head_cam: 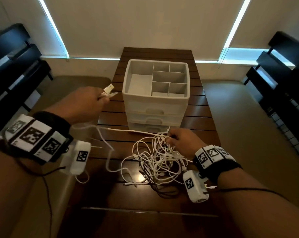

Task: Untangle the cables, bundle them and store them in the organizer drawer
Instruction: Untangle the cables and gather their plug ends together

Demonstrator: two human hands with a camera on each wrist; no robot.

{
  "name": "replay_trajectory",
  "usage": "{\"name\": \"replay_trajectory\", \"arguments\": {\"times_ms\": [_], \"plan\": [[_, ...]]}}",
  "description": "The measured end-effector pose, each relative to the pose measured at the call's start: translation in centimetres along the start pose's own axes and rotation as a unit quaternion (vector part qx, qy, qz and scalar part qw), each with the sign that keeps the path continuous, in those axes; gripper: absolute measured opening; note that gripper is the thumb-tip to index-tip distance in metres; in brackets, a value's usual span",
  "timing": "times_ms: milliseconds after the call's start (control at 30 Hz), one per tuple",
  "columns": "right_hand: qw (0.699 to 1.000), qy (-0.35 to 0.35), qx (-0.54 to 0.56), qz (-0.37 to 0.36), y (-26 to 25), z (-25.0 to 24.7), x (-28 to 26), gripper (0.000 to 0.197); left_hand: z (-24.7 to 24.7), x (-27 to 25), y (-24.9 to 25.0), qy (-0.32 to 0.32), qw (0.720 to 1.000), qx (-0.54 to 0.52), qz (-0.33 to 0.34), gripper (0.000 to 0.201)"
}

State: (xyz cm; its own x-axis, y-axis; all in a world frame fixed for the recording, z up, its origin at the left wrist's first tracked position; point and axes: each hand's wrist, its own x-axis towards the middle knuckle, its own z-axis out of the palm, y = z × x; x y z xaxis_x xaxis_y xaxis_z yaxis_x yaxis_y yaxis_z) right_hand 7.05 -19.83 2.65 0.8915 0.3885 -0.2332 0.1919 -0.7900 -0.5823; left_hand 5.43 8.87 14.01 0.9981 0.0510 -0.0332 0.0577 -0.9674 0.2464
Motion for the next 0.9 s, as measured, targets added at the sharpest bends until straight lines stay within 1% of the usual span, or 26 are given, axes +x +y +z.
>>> {"name": "replay_trajectory", "arguments": {"times_ms": [33,100,200,233,267,300,333,400,433,467,500,533,600,633,700,733,800,833,867,900], "plan": [[1.0,0.014,0.019,-0.007,-0.3,-0.1,0.0,0.016,-0.2,-0.1,-0.1,0.015,0.999,0.03,-0.001,0.023],[0.998,0.04,0.044,-0.024,-1.3,-0.5,0.2,0.017,0.4,-0.6,1.0,0.035,0.999,0.036,0.016,0.024],[0.997,0.054,0.023,-0.046,-2.9,-1.3,0.8,0.021,2.4,-1.3,3.6,0.073,0.995,-0.049,0.044,0.026],[0.997,0.054,0.018,-0.049,-3.1,-1.5,1.0,0.022,3.2,-1.3,4.2,0.063,0.992,-0.104,0.039,0.027],[0.997,0.053,0.018,-0.049,-3.3,-1.6,1.2,0.022,4.0,-1.3,4.8,0.037,0.984,-0.171,0.026,0.027],[0.997,0.052,0.015,-0.049,-3.5,-1.8,1.1,0.022,4.9,-1.2,5.2,-0.003,0.972,-0.236,0.008,0.029],[0.997,0.051,0.006,-0.051,-3.8,-1.8,1.1,0.021,5.7,-1.5,5.6,-0.048,0.957,-0.286,-0.009,0.032],[0.997,0.047,-0.009,-0.063,-4.2,-1.8,1.1,0.016,7.2,-2.1,6.4,-0.138,0.924,-0.355,-0.039,0.045],[0.997,0.04,-0.003,-0.071,-4.6,-1.7,1.1,0.014,7.9,-2.2,6.6,-0.166,0.91,-0.378,-0.045,0.045],[0.996,0.03,0.005,-0.085,-4.7,-1.5,1.0,0.014,8.5,-2.4,6.7,-0.176,0.904,-0.386,-0.043,0.036],[0.995,0.021,0.009,-0.096,-4.8,-1.3,1.0,0.015,8.9,-2.3,6.6,-0.174,0.912,-0.37,-0.035,0.026],[0.995,0.012,0.012,-0.096,-4.6,-1.1,1.0,0.015,9.1,-2.2,6.2,-0.168,0.928,-0.333,-0.025,0.022],[0.998,-0.004,0.023,-0.061,-3.8,-0.8,0.5,0.008,8.9,-2.0,5.1,-0.153,0.953,-0.26,-0.03,0.022],[0.998,-0.012,0.036,-0.042,-3.3,-0.4,0.1,0.008,8.5,-1.8,4.4,-0.146,0.958,-0.242,-0.041,0.025],[0.997,-0.029,0.063,-0.023,-2.4,1.0,-0.8,0.009,7.5,-1.6,2.8,-0.143,0.956,-0.245,-0.069,0.029],[0.997,-0.036,0.069,-0.025,-2.3,2.0,-1.2,0.01,6.9,-1.4,2.1,-0.135,0.954,-0.255,-0.081,0.031],[0.996,-0.06,0.055,-0.047,-2.5,4.0,-1.9,0.012,5.9,-1.0,1.0,-0.089,0.959,-0.252,-0.098,0.036],[0.993,-0.089,0.021,-0.069,-2.7,4.9,-2.2,0.014,5.4,-0.7,0.7,-0.068,0.966,-0.227,-0.102,0.038],[0.988,-0.128,-0.021,-0.088,-2.8,5.7,-2.2,0.015,5.0,-0.6,0.6,-0.065,0.974,-0.192,-0.103,0.039],[0.98,-0.162,-0.055,-0.097,-2.8,6.0,-2.2,0.017,4.7,-0.5,0.5,-0.078,0.981,-0.148,-0.097,0.039]]}}
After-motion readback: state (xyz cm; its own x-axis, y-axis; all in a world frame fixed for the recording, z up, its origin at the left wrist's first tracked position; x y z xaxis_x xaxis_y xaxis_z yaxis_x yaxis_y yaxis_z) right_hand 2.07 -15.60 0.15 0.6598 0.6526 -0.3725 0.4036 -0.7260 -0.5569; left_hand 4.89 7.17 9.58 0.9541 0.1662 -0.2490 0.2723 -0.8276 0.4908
